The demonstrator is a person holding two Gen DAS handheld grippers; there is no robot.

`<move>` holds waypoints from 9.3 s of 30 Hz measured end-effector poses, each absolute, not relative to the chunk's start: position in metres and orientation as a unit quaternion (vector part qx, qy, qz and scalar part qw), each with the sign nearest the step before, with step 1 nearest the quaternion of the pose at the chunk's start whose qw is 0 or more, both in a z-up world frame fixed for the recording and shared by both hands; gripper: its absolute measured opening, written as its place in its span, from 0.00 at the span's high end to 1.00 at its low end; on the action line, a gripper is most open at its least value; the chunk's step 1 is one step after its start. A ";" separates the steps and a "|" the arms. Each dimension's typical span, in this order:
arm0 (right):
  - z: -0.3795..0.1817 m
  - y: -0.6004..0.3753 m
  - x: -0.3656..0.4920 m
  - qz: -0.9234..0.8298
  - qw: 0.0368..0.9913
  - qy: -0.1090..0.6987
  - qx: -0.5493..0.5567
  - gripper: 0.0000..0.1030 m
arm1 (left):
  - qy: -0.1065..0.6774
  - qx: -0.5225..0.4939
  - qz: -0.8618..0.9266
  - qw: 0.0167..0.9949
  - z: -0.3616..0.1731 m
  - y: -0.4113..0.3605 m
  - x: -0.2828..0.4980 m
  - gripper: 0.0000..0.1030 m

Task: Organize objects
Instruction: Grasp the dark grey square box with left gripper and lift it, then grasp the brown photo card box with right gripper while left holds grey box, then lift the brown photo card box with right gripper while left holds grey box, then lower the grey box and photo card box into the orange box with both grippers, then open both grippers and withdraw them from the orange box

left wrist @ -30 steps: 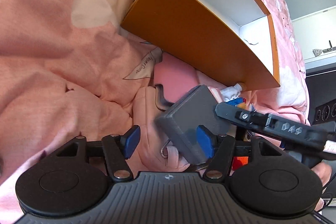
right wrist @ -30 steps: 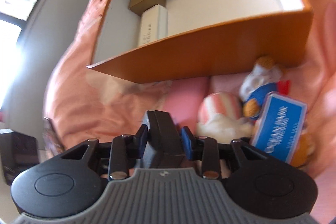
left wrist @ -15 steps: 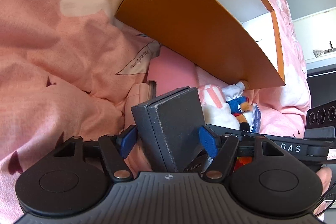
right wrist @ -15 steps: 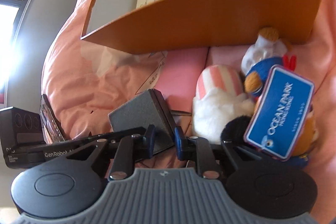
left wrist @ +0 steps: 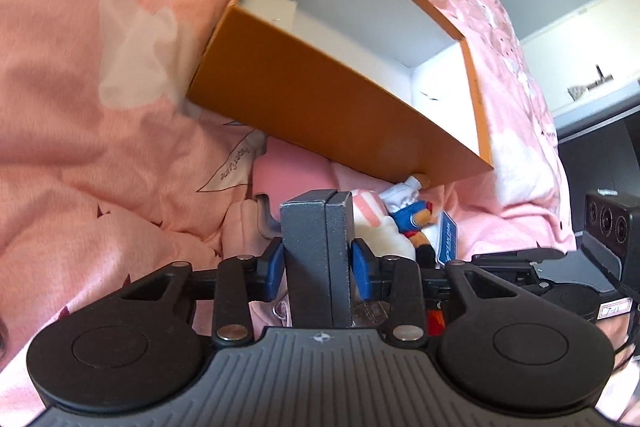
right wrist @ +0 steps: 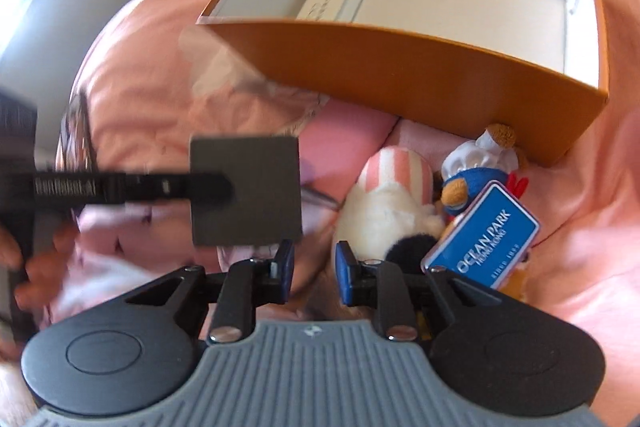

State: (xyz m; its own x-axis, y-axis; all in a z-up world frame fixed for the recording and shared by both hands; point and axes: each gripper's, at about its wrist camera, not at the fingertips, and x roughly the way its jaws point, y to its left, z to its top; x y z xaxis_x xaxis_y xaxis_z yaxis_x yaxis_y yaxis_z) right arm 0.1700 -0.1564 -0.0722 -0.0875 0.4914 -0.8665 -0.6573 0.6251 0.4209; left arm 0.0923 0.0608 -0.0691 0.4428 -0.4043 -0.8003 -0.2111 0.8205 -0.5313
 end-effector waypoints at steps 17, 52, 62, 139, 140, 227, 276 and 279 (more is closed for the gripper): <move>-0.107 -0.139 0.160 0.497 0.572 0.603 -0.250 0.48 | 0.532 -0.208 -0.097 0.815 -0.051 0.025 0.085 0.62; -0.111 -0.125 0.157 0.529 0.546 0.568 -0.315 0.57 | 0.531 -0.203 -0.086 0.818 -0.054 0.033 0.080 0.62; -0.087 -0.132 0.153 0.527 0.586 0.535 -0.304 0.69 | 0.527 -0.204 -0.085 0.820 -0.053 0.033 0.079 0.62; 0.003 -0.155 0.208 0.428 0.776 0.463 -0.027 0.76 | 0.384 -0.213 -0.078 0.895 0.015 0.044 0.119 0.64; 0.010 -0.155 0.212 0.424 0.785 0.451 -0.024 0.77 | 0.375 -0.207 -0.075 0.901 0.020 0.043 0.127 0.64; -0.103 -0.097 0.322 0.255 0.758 0.588 -0.123 0.55 | 0.506 -0.157 -0.031 0.847 -0.085 0.058 0.242 0.54; -0.011 -0.134 0.206 0.373 0.838 0.393 -0.073 0.66 | 0.429 -0.133 -0.060 0.892 -0.023 0.029 0.154 0.51; -0.015 -0.137 0.188 0.373 0.837 0.390 -0.093 0.66 | 0.440 -0.133 -0.056 0.886 -0.030 0.031 0.143 0.50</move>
